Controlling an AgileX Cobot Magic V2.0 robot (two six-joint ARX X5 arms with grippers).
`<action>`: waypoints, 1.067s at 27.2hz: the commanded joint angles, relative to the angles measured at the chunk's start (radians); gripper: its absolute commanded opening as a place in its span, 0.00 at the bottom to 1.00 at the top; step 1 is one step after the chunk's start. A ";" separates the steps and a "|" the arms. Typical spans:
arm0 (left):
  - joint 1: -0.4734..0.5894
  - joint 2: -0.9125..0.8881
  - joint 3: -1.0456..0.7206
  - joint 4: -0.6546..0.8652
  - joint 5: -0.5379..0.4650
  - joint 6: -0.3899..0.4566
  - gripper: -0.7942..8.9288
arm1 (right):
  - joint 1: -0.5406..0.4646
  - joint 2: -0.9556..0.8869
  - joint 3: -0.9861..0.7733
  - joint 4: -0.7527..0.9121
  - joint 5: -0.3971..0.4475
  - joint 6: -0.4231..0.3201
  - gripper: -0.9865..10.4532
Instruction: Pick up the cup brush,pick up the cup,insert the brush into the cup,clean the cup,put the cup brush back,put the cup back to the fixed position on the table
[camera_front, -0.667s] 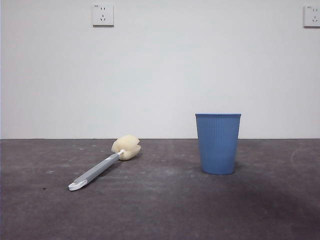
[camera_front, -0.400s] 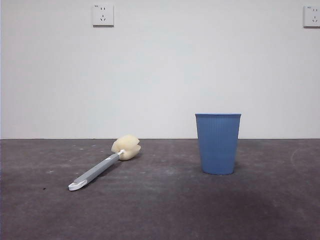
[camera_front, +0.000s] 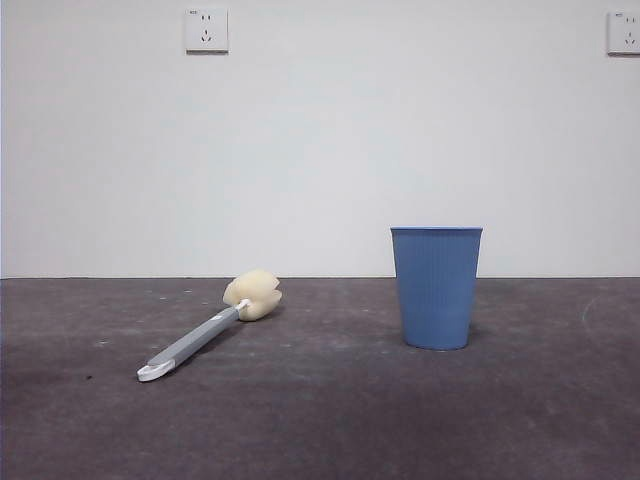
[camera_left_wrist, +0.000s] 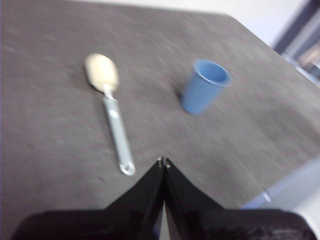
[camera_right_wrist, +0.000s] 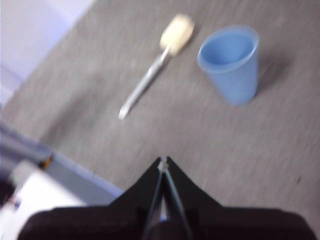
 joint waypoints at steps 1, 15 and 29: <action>0.002 0.037 0.046 -0.085 0.055 0.106 0.07 | 0.020 0.041 0.035 -0.095 -0.006 -0.122 0.08; 0.002 0.074 0.090 -0.217 0.055 0.159 0.47 | 0.045 0.075 0.050 -0.161 -0.004 -0.154 0.39; -0.001 0.196 0.090 -0.137 -0.050 0.134 0.68 | 0.045 0.075 0.050 -0.143 -0.001 -0.112 0.61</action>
